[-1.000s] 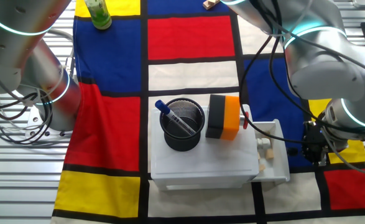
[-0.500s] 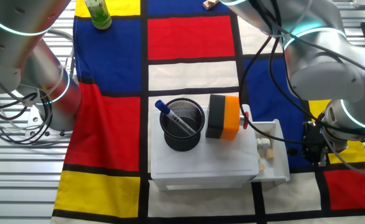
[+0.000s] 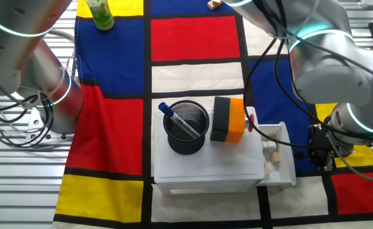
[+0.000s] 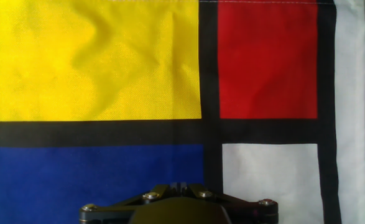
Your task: Use the gripper to push and close the drawer
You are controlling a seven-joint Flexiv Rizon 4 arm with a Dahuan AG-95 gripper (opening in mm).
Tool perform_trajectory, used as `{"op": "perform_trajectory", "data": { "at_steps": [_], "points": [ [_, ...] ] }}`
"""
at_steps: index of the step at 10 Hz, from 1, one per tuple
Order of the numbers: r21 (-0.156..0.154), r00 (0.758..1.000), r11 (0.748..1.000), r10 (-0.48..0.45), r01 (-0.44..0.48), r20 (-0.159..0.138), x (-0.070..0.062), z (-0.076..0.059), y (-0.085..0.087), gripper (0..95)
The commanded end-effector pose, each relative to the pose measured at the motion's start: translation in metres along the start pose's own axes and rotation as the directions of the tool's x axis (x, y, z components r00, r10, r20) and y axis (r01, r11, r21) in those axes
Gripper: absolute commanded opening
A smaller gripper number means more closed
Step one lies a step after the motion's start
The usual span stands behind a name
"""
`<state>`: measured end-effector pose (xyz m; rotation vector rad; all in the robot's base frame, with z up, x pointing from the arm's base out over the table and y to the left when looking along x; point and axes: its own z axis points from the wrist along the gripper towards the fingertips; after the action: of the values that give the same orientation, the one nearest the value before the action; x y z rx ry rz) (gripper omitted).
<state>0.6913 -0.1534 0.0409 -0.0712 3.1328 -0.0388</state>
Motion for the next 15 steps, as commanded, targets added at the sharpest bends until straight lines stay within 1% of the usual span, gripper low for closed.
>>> {"op": "perform_trajectory", "data": {
  "at_steps": [1, 3, 15],
  "points": [
    [-0.001, 1.0, 1.0, 0.002, -0.002, 0.0, 0.0018, 0.0006, -0.0001, 0.0],
    [-0.003, 1.0, 1.0, 0.004, -0.004, 0.001, 0.0042, 0.001, -0.0003, 0.0],
    [-0.008, 1.0, 1.0, -0.001, 0.001, 0.001, 0.008, 0.0018, -0.0008, 0.0]
  ]
}}
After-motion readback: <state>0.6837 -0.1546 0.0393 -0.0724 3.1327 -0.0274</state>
